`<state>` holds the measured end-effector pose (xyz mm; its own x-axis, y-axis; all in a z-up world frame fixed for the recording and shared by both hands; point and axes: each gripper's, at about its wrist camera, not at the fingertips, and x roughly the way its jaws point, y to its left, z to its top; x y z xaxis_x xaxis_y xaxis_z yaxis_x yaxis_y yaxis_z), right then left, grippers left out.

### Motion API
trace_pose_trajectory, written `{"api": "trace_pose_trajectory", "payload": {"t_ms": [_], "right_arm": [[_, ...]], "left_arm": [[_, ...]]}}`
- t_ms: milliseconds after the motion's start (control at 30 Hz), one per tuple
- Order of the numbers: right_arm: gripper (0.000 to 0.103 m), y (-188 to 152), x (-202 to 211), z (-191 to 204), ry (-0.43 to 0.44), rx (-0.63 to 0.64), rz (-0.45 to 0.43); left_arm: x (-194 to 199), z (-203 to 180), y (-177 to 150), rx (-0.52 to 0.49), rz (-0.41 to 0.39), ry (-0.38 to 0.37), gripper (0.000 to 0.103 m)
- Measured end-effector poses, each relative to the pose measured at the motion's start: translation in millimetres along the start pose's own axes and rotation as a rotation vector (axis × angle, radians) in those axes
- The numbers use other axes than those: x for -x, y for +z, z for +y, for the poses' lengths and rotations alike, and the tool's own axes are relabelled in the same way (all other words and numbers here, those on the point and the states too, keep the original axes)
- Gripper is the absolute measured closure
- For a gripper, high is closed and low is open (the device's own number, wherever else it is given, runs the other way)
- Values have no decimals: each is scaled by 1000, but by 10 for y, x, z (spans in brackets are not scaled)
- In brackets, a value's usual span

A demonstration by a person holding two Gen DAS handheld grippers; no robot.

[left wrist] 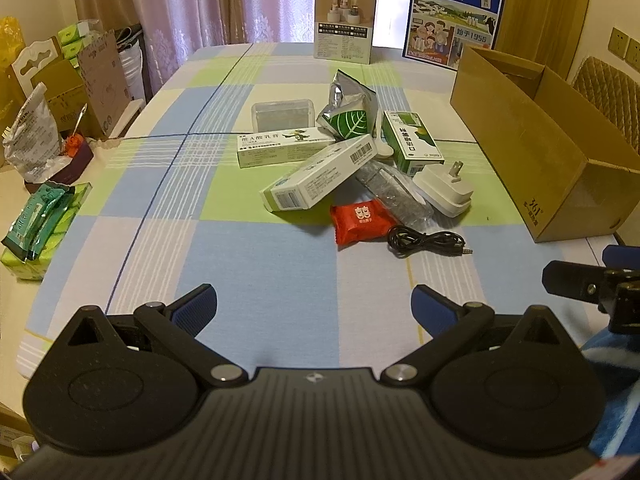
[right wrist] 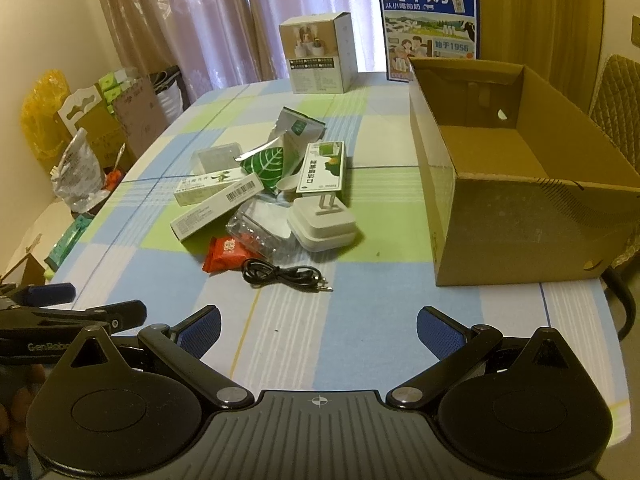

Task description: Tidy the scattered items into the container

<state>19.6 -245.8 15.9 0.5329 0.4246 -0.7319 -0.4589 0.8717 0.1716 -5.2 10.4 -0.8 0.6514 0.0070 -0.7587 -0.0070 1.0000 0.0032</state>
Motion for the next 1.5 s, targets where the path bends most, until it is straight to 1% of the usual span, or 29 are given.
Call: {"api": "trace_pose_trajectory", "payload": {"t_ms": [100,167,200,267,333,433,533,600,667,733,800,900,967,1000,1033,1067,1133,1167,1233,1267,1367,1500], "right_arm": [[2,21,-20,1,0,4,18],[2,58,-15,-11,12,1,25],[2,78,-5,-19,29,-2,25],[2,134,1,-33,88,2,38],[2,195,-2,-25,115,29,49],[2,304,-15,64,124,148,26],[2,370,-37,154,167,276,-30],[2,416,-106,225,206,374,-31],[2,452,-224,303,211,469,6],[2,463,-367,386,184,565,52],[2,429,-487,432,167,633,78],[2,369,-644,413,243,702,136],[2,319,-766,422,257,749,166],[4,315,-842,423,258,773,177],[13,295,-901,428,266,796,187],[26,283,-965,429,274,811,200],[38,292,-1102,424,288,818,236],[42,291,-1158,421,293,821,246],[45,283,-1244,417,283,843,244],[49,285,-1285,416,279,851,244],[57,310,-1396,401,277,861,249],[62,326,-1531,429,277,898,274]], "left_arm": [[18,-1,4,-5,-9,0,1],[27,17,12,-1,-9,-13,1],[27,32,19,39,-9,5,1],[37,83,28,62,-8,-24,1],[44,144,40,93,-7,-58,1],[47,231,76,116,-3,-106,1],[41,274,145,48,-15,-92,1],[15,321,194,-2,-33,-90,1],[-43,387,247,-37,-45,-94,1],[-123,464,298,-65,-54,-100,1],[-197,522,350,-94,-67,-109,1],[-332,569,414,-157,-62,-87,1],[-422,592,450,-191,-50,-102,1],[-468,595,466,-209,-41,-110,1],[-510,592,479,-227,-31,-118,1],[-555,599,485,-242,-21,-132,1],[-628,610,505,-259,-12,-157,1],[-671,616,520,-263,-5,-171,1],[-740,631,547,-263,2,-192,1],[-771,638,560,-261,3,-201,1],[-870,663,603,-256,23,-210,1],[-980,704,644,-244,39,-237,1]]}}
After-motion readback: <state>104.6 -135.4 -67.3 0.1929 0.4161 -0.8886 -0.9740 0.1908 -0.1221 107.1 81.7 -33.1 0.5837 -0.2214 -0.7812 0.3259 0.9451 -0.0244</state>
